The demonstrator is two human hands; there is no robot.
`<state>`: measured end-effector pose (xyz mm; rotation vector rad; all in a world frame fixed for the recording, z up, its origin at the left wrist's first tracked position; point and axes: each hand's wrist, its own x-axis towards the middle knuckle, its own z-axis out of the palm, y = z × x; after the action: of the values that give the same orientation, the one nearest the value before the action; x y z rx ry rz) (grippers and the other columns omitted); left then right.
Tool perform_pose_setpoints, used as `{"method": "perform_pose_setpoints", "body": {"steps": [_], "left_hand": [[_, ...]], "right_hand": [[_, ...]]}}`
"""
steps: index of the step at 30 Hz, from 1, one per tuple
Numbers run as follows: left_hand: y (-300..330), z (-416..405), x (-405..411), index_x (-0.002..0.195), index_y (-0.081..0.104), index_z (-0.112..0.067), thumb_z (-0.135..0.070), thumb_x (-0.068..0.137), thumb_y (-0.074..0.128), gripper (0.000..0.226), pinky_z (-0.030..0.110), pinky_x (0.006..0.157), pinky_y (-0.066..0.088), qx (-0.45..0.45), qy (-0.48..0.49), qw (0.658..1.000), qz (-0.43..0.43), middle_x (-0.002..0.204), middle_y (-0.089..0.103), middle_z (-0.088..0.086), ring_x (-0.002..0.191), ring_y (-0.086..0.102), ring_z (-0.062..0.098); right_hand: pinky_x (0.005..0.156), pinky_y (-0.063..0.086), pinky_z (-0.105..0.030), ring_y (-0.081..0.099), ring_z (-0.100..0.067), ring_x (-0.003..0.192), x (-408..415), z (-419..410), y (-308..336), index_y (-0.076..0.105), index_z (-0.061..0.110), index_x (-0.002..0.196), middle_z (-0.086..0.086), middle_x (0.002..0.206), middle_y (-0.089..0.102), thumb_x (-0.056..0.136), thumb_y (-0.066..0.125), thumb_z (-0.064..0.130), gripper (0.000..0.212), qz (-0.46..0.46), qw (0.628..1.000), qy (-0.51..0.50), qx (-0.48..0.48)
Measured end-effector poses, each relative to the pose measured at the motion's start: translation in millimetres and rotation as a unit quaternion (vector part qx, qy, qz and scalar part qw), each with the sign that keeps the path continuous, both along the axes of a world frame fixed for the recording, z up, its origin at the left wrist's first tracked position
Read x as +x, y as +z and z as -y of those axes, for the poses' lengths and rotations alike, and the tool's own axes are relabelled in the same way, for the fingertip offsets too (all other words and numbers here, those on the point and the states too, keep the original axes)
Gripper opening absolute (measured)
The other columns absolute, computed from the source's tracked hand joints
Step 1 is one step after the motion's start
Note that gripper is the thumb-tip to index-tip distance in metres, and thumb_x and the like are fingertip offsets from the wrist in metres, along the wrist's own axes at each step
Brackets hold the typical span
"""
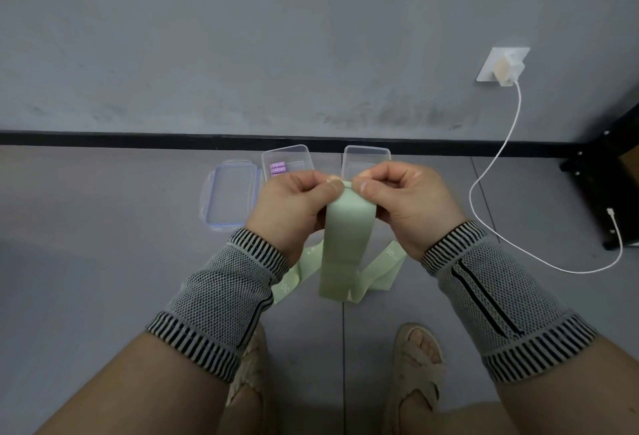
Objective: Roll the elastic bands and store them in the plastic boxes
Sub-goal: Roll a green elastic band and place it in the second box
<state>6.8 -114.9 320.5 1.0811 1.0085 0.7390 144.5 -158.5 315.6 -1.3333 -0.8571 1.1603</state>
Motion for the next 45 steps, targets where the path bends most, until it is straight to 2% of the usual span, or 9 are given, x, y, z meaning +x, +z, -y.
{"method": "perform_pose_setpoints", "body": {"steps": [5, 10, 18, 22, 25, 31, 37, 42, 45], "left_hand": [[1.6, -0.2, -0.8, 0.087, 0.064, 0.003, 0.004, 0.086, 0.054, 0.01, 0.028, 0.064, 0.054, -0.018, 0.006, 1.0, 0.023, 0.078, 0.066, 0.013, 0.069, 0.063, 0.02], [3.8, 0.3, 0.0, 0.076, 0.065, -0.005, 0.014, 0.082, 0.051, 0.024, 0.031, 0.067, 0.051, -0.03, 0.015, 0.998, 0.047, 0.068, 0.065, 0.008, 0.067, 0.06, 0.02], [2.6, 1.4, 6.0, 0.08, 0.063, -0.007, 0.011, 0.081, 0.056, 0.02, 0.032, 0.072, 0.052, -0.032, 0.021, 0.997, 0.067, 0.08, 0.065, 0.012, 0.072, 0.062, 0.02], [1.5, 1.7, 7.3, 0.078, 0.063, -0.008, 0.005, 0.08, 0.063, 0.012, 0.031, 0.071, 0.053, -0.019, 0.026, 0.997, 0.064, 0.075, 0.067, 0.008, 0.068, 0.064, 0.018], [1.9, 0.8, 5.8, 0.075, 0.062, -0.009, 0.007, 0.082, 0.06, 0.017, 0.029, 0.068, 0.053, -0.008, 0.029, 0.997, 0.064, 0.07, 0.067, 0.005, 0.066, 0.063, 0.016], [1.7, -3.4, 1.0, 0.075, 0.062, -0.01, 0.009, 0.082, 0.06, 0.02, 0.031, 0.068, 0.049, 0.031, 0.036, 0.998, 0.038, 0.061, 0.064, 0.0, 0.064, 0.06, 0.016], [1.8, -3.1, -0.6, 0.077, 0.063, -0.009, 0.01, 0.082, 0.059, 0.02, 0.026, 0.066, 0.053, 0.048, 0.024, 0.998, 0.035, 0.066, 0.065, 0.003, 0.065, 0.063, 0.016], [4.9, -4.4, 0.8, 0.087, 0.061, -0.006, 0.005, 0.083, 0.061, 0.012, 0.027, 0.065, 0.056, -0.012, 0.023, 0.998, 0.051, 0.063, 0.067, 0.001, 0.061, 0.066, 0.013], [5.4, -4.9, -0.3, 0.088, 0.061, -0.004, -0.003, 0.083, 0.065, 0.006, 0.023, 0.058, 0.056, -0.019, 0.003, 1.0, -0.001, 0.072, 0.067, 0.007, 0.059, 0.064, 0.013]], "right_hand": [[0.065, 0.054, -0.029, 0.061, -0.017, 0.062, -0.6, -1.6, 2.9, 0.063, 0.007, 0.068, -0.007, 0.064, 0.065, 0.082, 0.06, -0.009, 0.022, -0.074, 0.997, 0.009, -0.016], [0.069, 0.054, -0.031, 0.062, -0.019, 0.064, -1.0, -2.5, 3.9, 0.062, 0.007, 0.068, -0.007, 0.065, 0.063, 0.078, 0.059, -0.016, 0.026, -0.112, 0.993, 0.006, -0.038], [0.08, 0.053, -0.045, 0.055, -0.026, 0.073, -6.1, -3.2, -0.1, 0.066, 0.018, 0.063, -0.01, 0.07, 0.059, 0.073, 0.07, -0.009, 0.029, 0.021, 0.998, -0.058, 0.008], [0.071, 0.056, -0.039, 0.058, -0.018, 0.066, -5.9, -2.8, -2.0, 0.068, 0.02, 0.062, 0.002, 0.06, 0.061, 0.072, 0.074, -0.002, 0.025, 0.058, 0.996, -0.064, 0.028], [0.074, 0.056, -0.038, 0.061, -0.018, 0.07, -5.0, -2.9, -4.9, 0.069, 0.022, 0.067, 0.003, 0.066, 0.065, 0.074, 0.072, 0.0, 0.023, 0.068, 0.996, -0.043, 0.035], [0.076, 0.054, -0.034, 0.066, -0.015, 0.076, -1.1, -1.0, -1.8, 0.068, 0.017, 0.094, 0.002, 0.077, 0.069, 0.083, 0.064, 0.001, 0.019, -0.046, 0.998, 0.028, 0.042], [0.06, 0.053, -0.025, 0.067, -0.011, 0.064, -1.1, 1.2, 0.0, 0.071, 0.016, 0.08, 0.001, 0.068, 0.071, 0.085, 0.067, 0.009, 0.009, 0.095, 0.995, -0.01, 0.041], [0.07, 0.059, -0.042, 0.068, -0.027, 0.072, 0.2, 1.2, 0.8, 0.069, 0.018, 0.076, -0.012, 0.076, 0.071, 0.084, 0.068, 0.005, 0.015, 0.115, 0.991, -0.034, 0.057], [0.07, 0.059, -0.044, 0.069, -0.031, 0.074, 0.8, 1.7, -0.1, 0.069, 0.023, 0.074, -0.012, 0.076, 0.072, 0.084, 0.068, 0.007, 0.019, 0.147, 0.987, -0.037, 0.06]]}}
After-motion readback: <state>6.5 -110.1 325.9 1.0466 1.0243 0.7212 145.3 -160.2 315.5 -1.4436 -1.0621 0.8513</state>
